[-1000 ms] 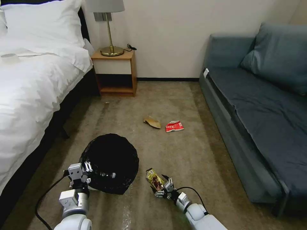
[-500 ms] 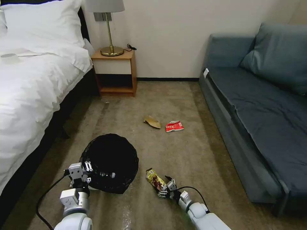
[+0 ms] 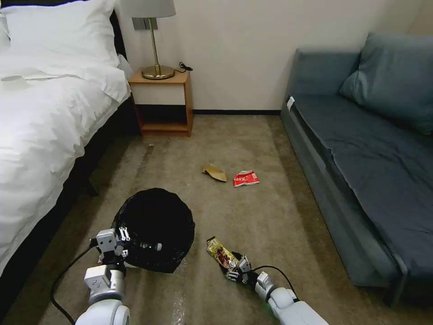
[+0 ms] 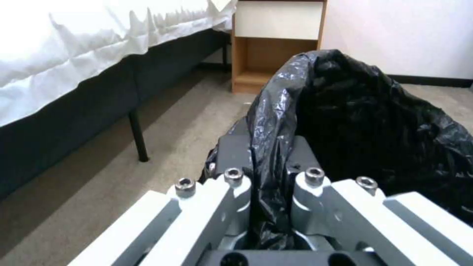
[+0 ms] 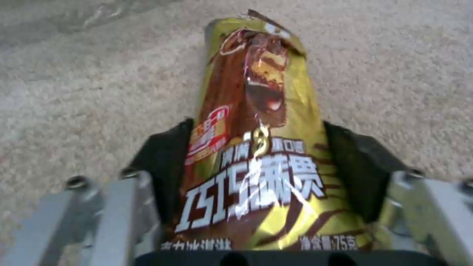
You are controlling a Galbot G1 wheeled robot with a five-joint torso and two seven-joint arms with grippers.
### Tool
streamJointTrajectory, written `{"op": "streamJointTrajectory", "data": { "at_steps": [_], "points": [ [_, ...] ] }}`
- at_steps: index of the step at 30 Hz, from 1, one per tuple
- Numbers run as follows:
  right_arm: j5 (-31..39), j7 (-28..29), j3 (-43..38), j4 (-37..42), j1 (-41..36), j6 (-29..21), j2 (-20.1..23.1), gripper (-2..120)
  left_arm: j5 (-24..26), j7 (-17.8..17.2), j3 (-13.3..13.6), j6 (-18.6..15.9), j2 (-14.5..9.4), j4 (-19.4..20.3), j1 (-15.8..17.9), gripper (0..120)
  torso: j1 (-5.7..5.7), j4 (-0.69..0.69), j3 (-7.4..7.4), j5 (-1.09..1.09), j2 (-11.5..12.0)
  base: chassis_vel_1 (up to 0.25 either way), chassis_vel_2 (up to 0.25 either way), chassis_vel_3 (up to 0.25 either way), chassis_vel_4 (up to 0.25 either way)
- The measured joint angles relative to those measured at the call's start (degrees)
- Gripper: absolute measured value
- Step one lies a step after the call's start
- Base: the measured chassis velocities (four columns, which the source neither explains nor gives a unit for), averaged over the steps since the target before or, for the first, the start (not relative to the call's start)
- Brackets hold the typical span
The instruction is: Pick up the trash bin, then pick up the garbage on the floor and place it into the trash bin.
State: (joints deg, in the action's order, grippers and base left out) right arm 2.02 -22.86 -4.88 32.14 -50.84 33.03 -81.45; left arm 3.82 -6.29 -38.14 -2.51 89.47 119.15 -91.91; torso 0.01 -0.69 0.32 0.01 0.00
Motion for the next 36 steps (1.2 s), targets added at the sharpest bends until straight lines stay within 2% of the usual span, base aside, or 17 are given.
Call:
{"op": "streamJointTrajectory", "data": {
  "at_steps": [1, 2, 4, 5, 7, 11, 13, 14, 17, 30, 36],
  "points": [
    [0.0, 0.0, -0.1, 0.0, 0.0, 0.0, 0.0, 55, 0.0, -0.1, 0.0, 0.0, 0.0, 0.0, 0.0, 5, 0.0, 0.0, 0.0, 0.0, 0.0, 0.0, 0.0, 0.0, 0.0],
    [0.0, 0.0, -0.1, 0.0, 0.0, 0.0, 0.0, 55, 0.0, -0.1, 0.0, 0.0, 0.0, 0.0, 0.0, 5, 0.0, 0.0, 0.0, 0.0, 0.0, 0.0, 0.0, 0.0, 0.0],
    [0.0, 0.2, -0.3, -0.1, 0.1, 0.1, 0.0, 45, 0.0, -0.1, -0.1, 0.0, -0.1, 0.1, -0.1, 5, 0.0, 0.0, 0.0, 0.0, 0.0, 0.0, 0.0, 0.0, 0.0],
    [0.0, 0.2, -0.3, -0.1, 0.1, 0.1, 0.0, 45, 0.0, -0.1, -0.1, 0.0, -0.1, 0.1, -0.1, 5, 0.0, 0.0, 0.0, 0.0, 0.0, 0.0, 0.0, 0.0, 0.0],
    [-0.1, 0.2, -0.6, 0.0, 0.1, 0.1, 0.0, 33, 0.0, -0.2, -0.1, 0.0, -0.1, 0.1, -0.1, 5, 0.0, 0.0, 0.0, 0.0, 0.0, 0.0, 0.0, 0.0, 0.0],
    [-0.2, 0.2, -0.8, 0.0, 0.0, 0.2, 0.0, 23, 0.0, -0.2, -0.1, 0.0, -0.1, 0.1, 0.0, 5, 0.0, 0.0, 0.0, 0.0, 0.0, 0.0, 0.0, 0.0, 0.0],
    [-0.4, 0.3, -1.1, 0.0, 0.0, 0.2, 0.0, 11, 0.0, -0.2, 0.1, 0.0, 0.0, 0.1, 0.1, 5, 0.0, 0.0, 0.0, 0.01, 0.0, 0.0, 0.0, 0.0, 0.0],
    [-0.4, 0.3, -1.1, 0.0, 0.0, 0.2, 0.0, 11, 0.0, -0.2, 0.1, 0.0, 0.0, 0.1, 0.1, 5, 0.0, 0.0, 0.0, 0.01, 0.0, 0.0, 0.0, 0.0, 0.0],
    [-0.5, 0.3, -1.2, 0.1, -0.1, 0.3, 0.1, 0, 0.0, -0.3, 0.1, 0.0, 0.0, -0.2, 0.2, 5, 0.0, 0.0, 0.0, 0.01, 0.0, 0.0, 0.0, 0.0, 0.0],
    [-0.4, 0.9, -1.3, 1.4, -0.3, 0.6, 0.4, 0, -0.1, -0.4, 0.3, -0.4, 0.1, -1.2, 1.2, 5, 0.0, 0.0, 0.0, 0.0, 0.0, 0.0, 0.0, 0.0, 0.0],
    [2.4, 3.3, -1.3, 5.2, 0.5, 0.4, 1.9, 0, 0.0, -0.5, 0.2, -1.0, -0.1, -2.2, 2.2, 5, 0.0, 0.0, 0.0, 0.01, 0.0, 0.0, 0.0, 0.0, 0.0]
  ]
}}
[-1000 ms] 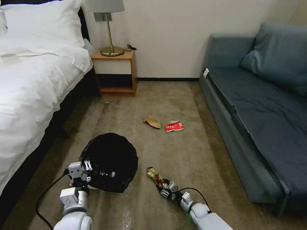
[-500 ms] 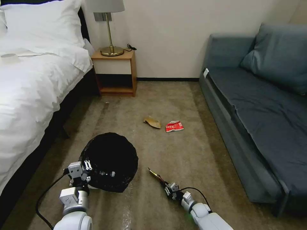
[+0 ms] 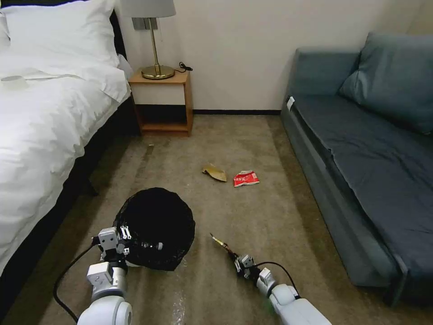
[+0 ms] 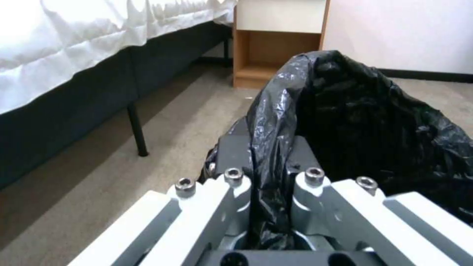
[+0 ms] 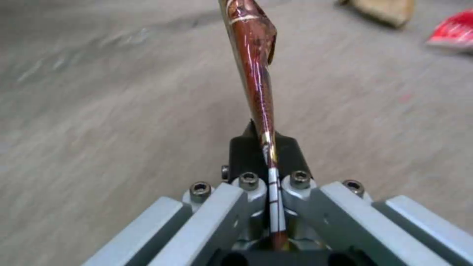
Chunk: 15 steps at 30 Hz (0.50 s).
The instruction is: Pick up the trash bin, then pick up the garbage on the floor and place it into the trash bin.
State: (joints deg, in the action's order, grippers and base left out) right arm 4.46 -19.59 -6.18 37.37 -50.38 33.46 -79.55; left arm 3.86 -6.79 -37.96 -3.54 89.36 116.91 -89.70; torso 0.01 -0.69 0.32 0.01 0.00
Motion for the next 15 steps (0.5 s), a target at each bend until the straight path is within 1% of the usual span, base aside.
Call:
{"op": "streamJointTrajectory", "data": {
  "at_steps": [7, 8, 9, 10, 11, 12, 14, 15],
  "points": [
    [4.8, 2.4, 1.0, 5.4, 0.3, -1.0, 2.1, 0, 0.1, -0.1, -0.1, -0.2, 0.0, -1.0, 0.7, 5, 0.0, 0.0, 0.0, 0.0, 0.0, 0.0, 0.0, 0.0, 0.0],
    [7.1, 3.4, 1.6, 8.5, 0.0, -1.7, 2.9, 0, 0.2, -0.2, -0.2, -0.2, -0.1, -1.4, 1.0, 5, 0.0, 0.0, 0.0, -0.01, 0.0, 0.0, 0.0, 0.0, 0.0],
    [7.1, 3.4, 1.6, 8.5, 0.0, -1.7, 2.9, 0, 0.2, -0.2, -0.2, -0.2, -0.1, -1.4, 1.0, 5, 0.0, 0.0, 0.0, -0.01, 0.0, 0.0, 0.0, 0.0, 0.0],
    [8.5, 4.1, 1.9, 10.8, -0.3, -2.0, 3.5, 0, 0.2, -0.2, -0.2, -0.2, -0.1, -1.6, 1.1, 5, 0.0, 0.0, 0.0, -0.02, 0.0, 0.0, 0.0, 0.0, 0.0],
    [10.4, 5.2, 2.6, 14.8, -0.9, -2.7, 4.5, 0, 0.2, -0.3, -0.1, -0.2, -0.1, -1.9, 1.2, 5, 0.0, 0.0, 0.0, 0.01, 0.0, 0.0, 0.0, 0.0, 0.0],
    [10.4, 5.2, 2.6, 14.8, -0.9, -2.7, 4.5, 0, 0.2, -0.3, -0.1, -0.2, -0.1, -1.9, 1.2, 5, 0.0, 0.0, 0.0, 0.01, 0.0, 0.0, 0.0, 0.0, 0.0],
    [12.5, 6.4, 4.0, 20.5, -2.1, -3.5, 6.2, 0, 0.3, -0.3, -0.1, -0.3, -0.2, -1.9, 1.2, 5, 0.0, 0.0, 0.0, -0.01, 0.0, 0.0, 0.0, 0.0, 0.0],
    [12.5, 6.4, 4.0, 20.5, -2.1, -3.5, 6.2, 0, 0.3, -0.3, -0.1, -0.3, -0.2, -1.9, 1.2, 5, 0.0, 0.0, 0.0, -0.01, 0.0, 0.0, 0.0, 0.0, 0.0]
  ]
}}
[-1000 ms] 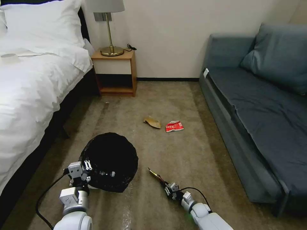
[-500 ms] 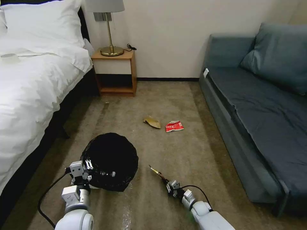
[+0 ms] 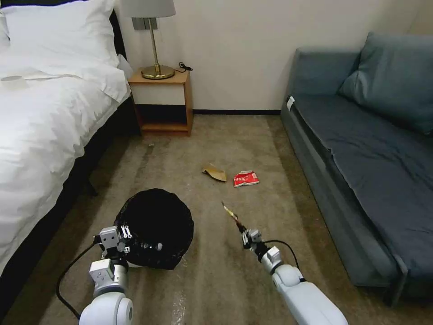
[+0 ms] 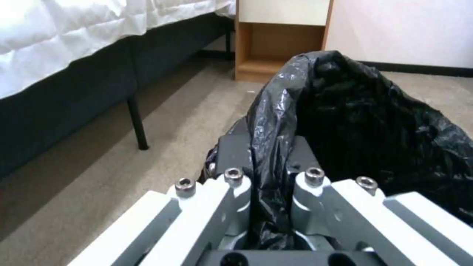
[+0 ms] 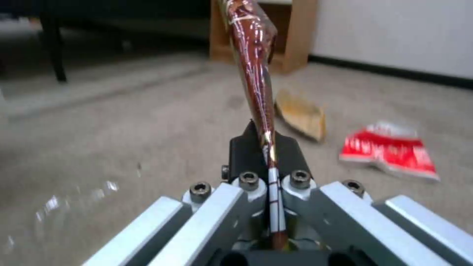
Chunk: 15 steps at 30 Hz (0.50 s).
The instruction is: Pick up the trash bin, then pick up the garbage on the floor and place it into the trash bin.
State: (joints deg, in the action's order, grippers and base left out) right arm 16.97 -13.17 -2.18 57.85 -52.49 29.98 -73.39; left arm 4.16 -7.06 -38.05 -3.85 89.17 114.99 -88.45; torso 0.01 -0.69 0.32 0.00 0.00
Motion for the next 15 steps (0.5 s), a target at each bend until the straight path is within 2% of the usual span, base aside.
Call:
{"op": "streamJointTrajectory", "data": {
  "at_steps": [2, 5, 12, 15],
  "points": [
    [0.3, 0.2, 0.2, 1.3, -0.3, -0.1, 0.3, 0, 0.0, 0.0, 0.0, -0.1, 0.0, 0.0, 0.0, 5, 0.0, 0.0, 0.0, 0.0, 0.0, 0.0, 0.0, 0.0, 0.0],
    [1.2, 2.5, 1.7, 11.1, -2.3, -1.1, 1.8, 0, 0.3, -0.1, -0.1, -0.5, -0.4, 1.0, -0.3, 5, 0.0, 0.0, 0.0, 0.0, 0.0, 0.0, 0.0, 0.0, 0.0],
    [0.8, 5.8, 4.0, 19.4, -3.5, -2.2, 2.2, 0, 0.4, -0.1, 0.2, -0.6, -0.6, 1.8, -0.9, 5, 0.0, 0.0, 0.0, 0.0, 0.0, 0.0, 0.0, 0.0, 0.0],
    [0.2, 8.4, 7.4, 23.1, -3.5, -3.0, 2.2, 0, 0.3, -0.1, 0.6, -0.5, -0.5, 1.6, -1.0, 5, 0.0, 0.0, 0.0, 0.01, 0.0, 0.0, 0.0, 0.0, 0.0]
  ]
}}
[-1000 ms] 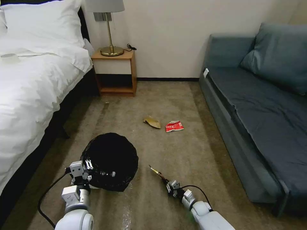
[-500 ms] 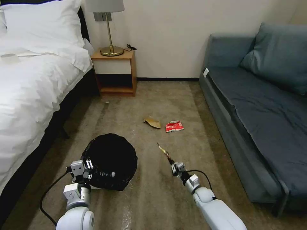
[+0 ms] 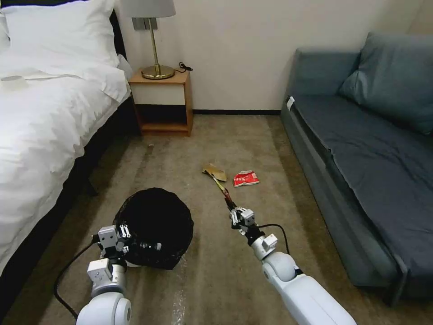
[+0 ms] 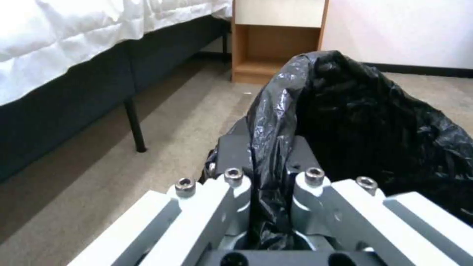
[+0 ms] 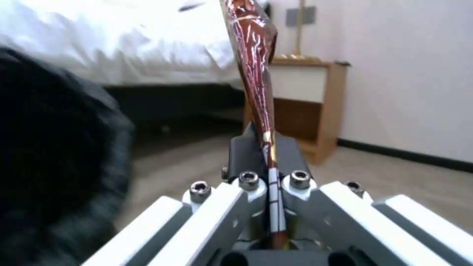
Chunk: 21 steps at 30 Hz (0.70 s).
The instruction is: Pick up the trash bin, then pick up the garbage on the floor and place it into the trash bin.
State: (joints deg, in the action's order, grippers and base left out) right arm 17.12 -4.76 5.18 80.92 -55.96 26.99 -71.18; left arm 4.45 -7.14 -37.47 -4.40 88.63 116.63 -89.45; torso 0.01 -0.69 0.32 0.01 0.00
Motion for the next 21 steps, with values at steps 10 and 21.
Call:
{"op": "streamJointTrajectory", "data": {
  "at_steps": [10, 21],
  "points": [
    [-2.1, 1.4, 11.9, -0.4, 3.4, -0.5, -2.4, 0, -0.4, -0.1, 1.0, -1.2, 0.7, -2.7, 3.5, 5, 0.0, 0.0, 0.0, 0.0, 0.0, 0.0, 0.0, 0.0, 0.0],
    [-3.0, 1.5, 16.1, -4.8, 5.9, 0.5, -4.2, 0, -0.4, -0.2, 2.3, -1.4, 1.2, -4.2, 4.8, 5, 0.0, 0.0, 0.0, 0.01, 0.0, 0.0, 0.0, 0.0, 0.0]
  ]
}}
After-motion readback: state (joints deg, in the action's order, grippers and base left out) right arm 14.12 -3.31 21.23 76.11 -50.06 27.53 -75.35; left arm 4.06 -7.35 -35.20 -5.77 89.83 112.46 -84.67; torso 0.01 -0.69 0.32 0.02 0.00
